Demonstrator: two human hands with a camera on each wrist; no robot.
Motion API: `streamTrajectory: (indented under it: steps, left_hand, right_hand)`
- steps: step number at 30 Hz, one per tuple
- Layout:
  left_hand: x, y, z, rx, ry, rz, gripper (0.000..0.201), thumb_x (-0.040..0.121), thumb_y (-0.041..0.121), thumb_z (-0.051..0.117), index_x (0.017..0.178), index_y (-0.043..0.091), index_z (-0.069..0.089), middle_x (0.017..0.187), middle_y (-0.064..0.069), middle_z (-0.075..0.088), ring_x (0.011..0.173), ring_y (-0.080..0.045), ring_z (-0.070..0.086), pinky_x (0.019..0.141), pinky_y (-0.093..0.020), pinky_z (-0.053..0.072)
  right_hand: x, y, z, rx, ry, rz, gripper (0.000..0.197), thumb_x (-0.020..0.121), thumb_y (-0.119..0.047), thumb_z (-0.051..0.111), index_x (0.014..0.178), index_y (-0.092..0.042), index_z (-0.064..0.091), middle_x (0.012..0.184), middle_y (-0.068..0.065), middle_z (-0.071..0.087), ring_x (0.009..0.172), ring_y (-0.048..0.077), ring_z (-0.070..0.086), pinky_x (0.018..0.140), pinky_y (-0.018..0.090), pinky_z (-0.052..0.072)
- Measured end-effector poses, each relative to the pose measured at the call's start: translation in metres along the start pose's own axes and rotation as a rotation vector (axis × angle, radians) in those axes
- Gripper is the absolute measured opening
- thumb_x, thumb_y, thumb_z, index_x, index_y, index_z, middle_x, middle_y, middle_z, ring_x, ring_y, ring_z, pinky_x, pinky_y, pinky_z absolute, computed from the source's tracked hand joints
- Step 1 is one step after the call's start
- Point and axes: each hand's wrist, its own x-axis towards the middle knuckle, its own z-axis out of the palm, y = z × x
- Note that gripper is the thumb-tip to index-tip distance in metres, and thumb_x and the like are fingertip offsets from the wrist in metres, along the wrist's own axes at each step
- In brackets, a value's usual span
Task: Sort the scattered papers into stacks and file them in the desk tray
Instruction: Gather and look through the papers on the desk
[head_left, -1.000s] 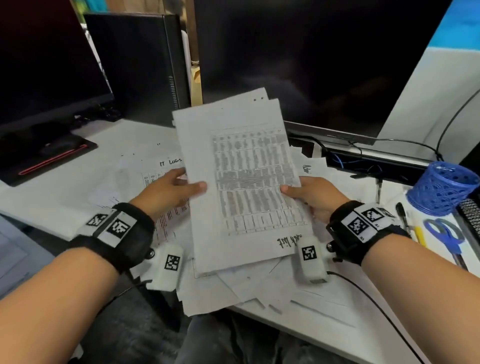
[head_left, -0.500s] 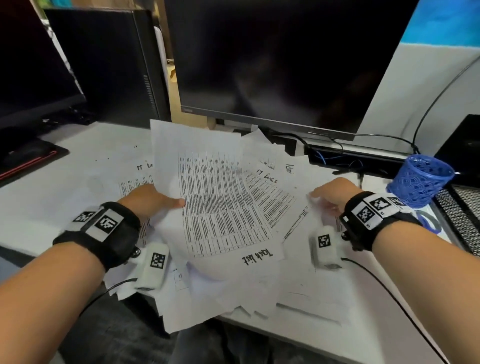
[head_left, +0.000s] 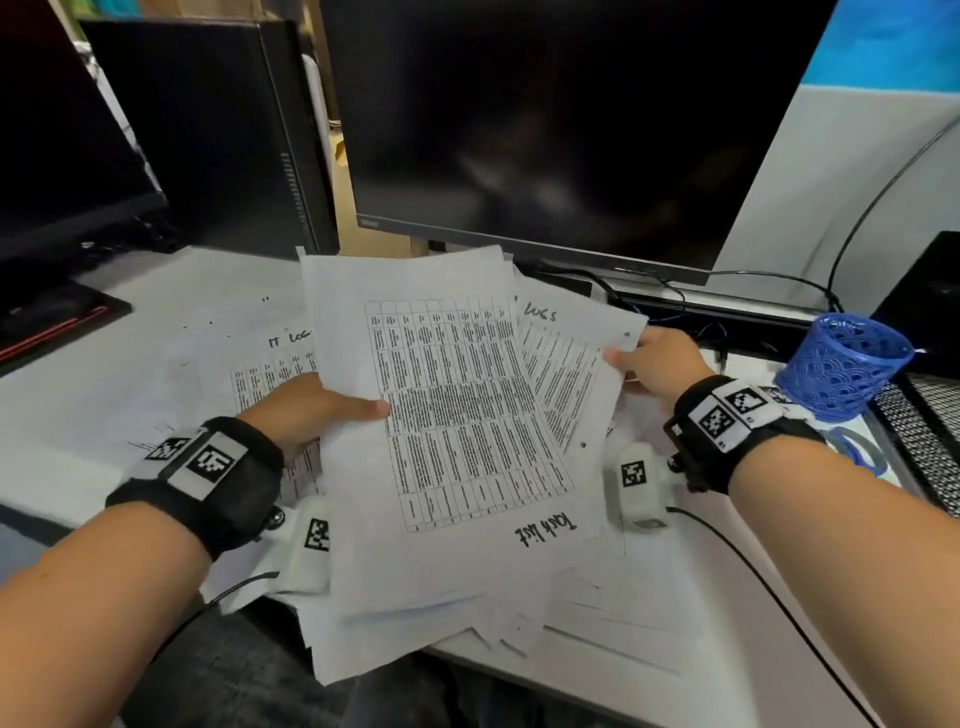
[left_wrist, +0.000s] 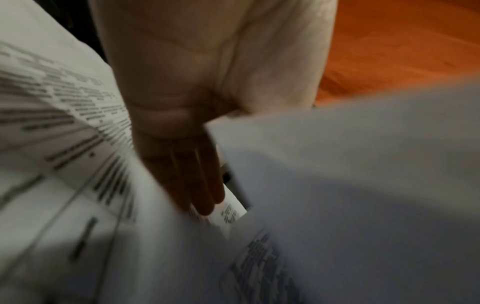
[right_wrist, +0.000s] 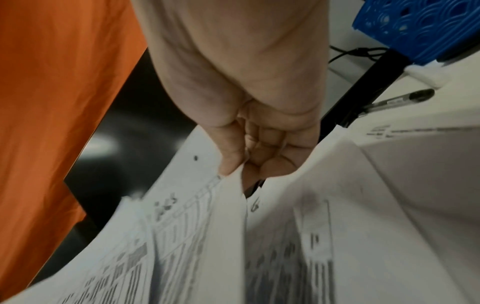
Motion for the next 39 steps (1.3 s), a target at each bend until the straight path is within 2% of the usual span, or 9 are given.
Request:
streamTrajectory:
  steps: [3,8,11,13,17,22,27,33,39]
  left_hand:
    - [-0.006,0.009,-0.003,-0.087,-0.042,0.062,0.105,0.023,0.046,0.094,0.119,0.018,0.064,0.111,0.0,0.071,0.103,-0.021,0.067,0.097,-0.043,0.048]
    - [-0.005,0.014,0.009,-0.079,0.077,0.071,0.064,0.074,0.006,0.077,0.13,0.012,0.049,0.111,-0.005,0.068,0.097,-0.02,0.065,0.089,-0.035,0.05]
    - [-0.001,0.007,0.003,0.166,0.187,0.026,0.044,0.077,0.019,0.077,0.116,0.007,0.061,0.09,-0.007,0.069,0.082,-0.025,0.064,0.083,-0.034,0.05]
    - [-0.003,0.004,-0.005,0.246,0.251,-0.062,0.044,0.078,0.029,0.077,0.108,0.002,0.06,0.102,-0.014,0.067,0.092,-0.033,0.063,0.083,-0.038,0.049]
    - [-0.01,0.002,-0.003,0.375,0.279,-0.156,0.059,0.091,0.039,0.059,0.125,-0.008,0.049,0.124,-0.019,0.056,0.118,-0.038,0.051,0.1,-0.041,0.04]
    - [-0.018,0.005,0.01,0.385,0.267,-0.173,0.064,0.097,0.04,0.047,0.14,-0.006,0.035,0.145,-0.019,0.04,0.132,-0.035,0.039,0.106,-0.037,0.032]
    - [-0.014,0.005,0.004,0.344,0.368,-0.157,0.066,0.098,0.042,0.044,0.144,-0.004,0.03,0.149,-0.018,0.034,0.135,-0.033,0.035,0.107,-0.034,0.029]
    - [-0.008,0.009,0.022,0.06,0.268,-0.011,0.044,0.098,0.031,0.05,0.135,0.007,0.048,0.126,0.001,0.055,0.109,-0.013,0.051,0.069,-0.009,0.042]
    - [-0.001,0.005,0.028,-0.257,0.26,-0.014,0.047,0.086,0.016,0.067,0.13,0.015,0.053,0.123,-0.004,0.062,0.109,-0.026,0.058,0.1,-0.04,0.043]
  right_hand:
    - [-0.005,-0.015,-0.005,0.133,-0.086,-0.028,0.004,0.089,-0.014,0.065,0.091,-0.016,0.067,0.103,0.008,0.071,0.083,0.019,0.063,0.07,0.027,0.051]
    - [-0.01,-0.04,0.017,0.288,-0.224,-0.015,0.018,0.092,-0.016,0.061,0.105,-0.005,0.065,0.095,0.008,0.071,0.075,0.017,0.063,0.069,0.029,0.053]
    - [0.001,-0.032,0.024,0.138,-0.127,0.17,0.026,0.095,-0.025,0.054,0.113,-0.007,0.058,0.098,0.008,0.061,0.082,0.022,0.06,0.074,0.036,0.056]
    - [0.008,-0.021,0.027,0.001,-0.13,0.229,0.018,0.092,-0.021,0.056,0.105,-0.009,0.06,0.101,0.01,0.056,0.087,0.025,0.058,0.084,0.043,0.056]
    - [0.005,-0.018,0.046,0.224,-0.264,0.374,0.012,0.091,-0.007,0.059,0.102,-0.002,0.059,0.089,0.016,0.063,0.073,0.028,0.063,0.058,0.037,0.057]
    - [0.004,-0.017,0.07,-0.016,-0.343,0.217,0.04,0.089,-0.012,0.062,0.126,0.001,0.055,0.125,0.018,0.06,0.113,0.033,0.061,0.093,0.045,0.053]
    - [-0.002,-0.008,0.045,0.162,-0.259,0.152,0.033,0.089,-0.006,0.062,0.121,-0.005,0.057,0.118,0.013,0.065,0.111,0.032,0.062,0.098,0.049,0.048]
    - [-0.044,-0.012,0.038,0.369,-0.437,0.084,0.021,0.09,0.001,0.058,0.108,-0.007,0.065,0.102,0.012,0.072,0.084,0.023,0.069,0.067,0.032,0.056]
    - [-0.055,-0.018,0.033,0.241,-0.502,0.049,0.019,0.088,0.002,0.059,0.096,-0.012,0.068,0.105,0.01,0.072,0.093,0.023,0.069,0.083,0.037,0.056]
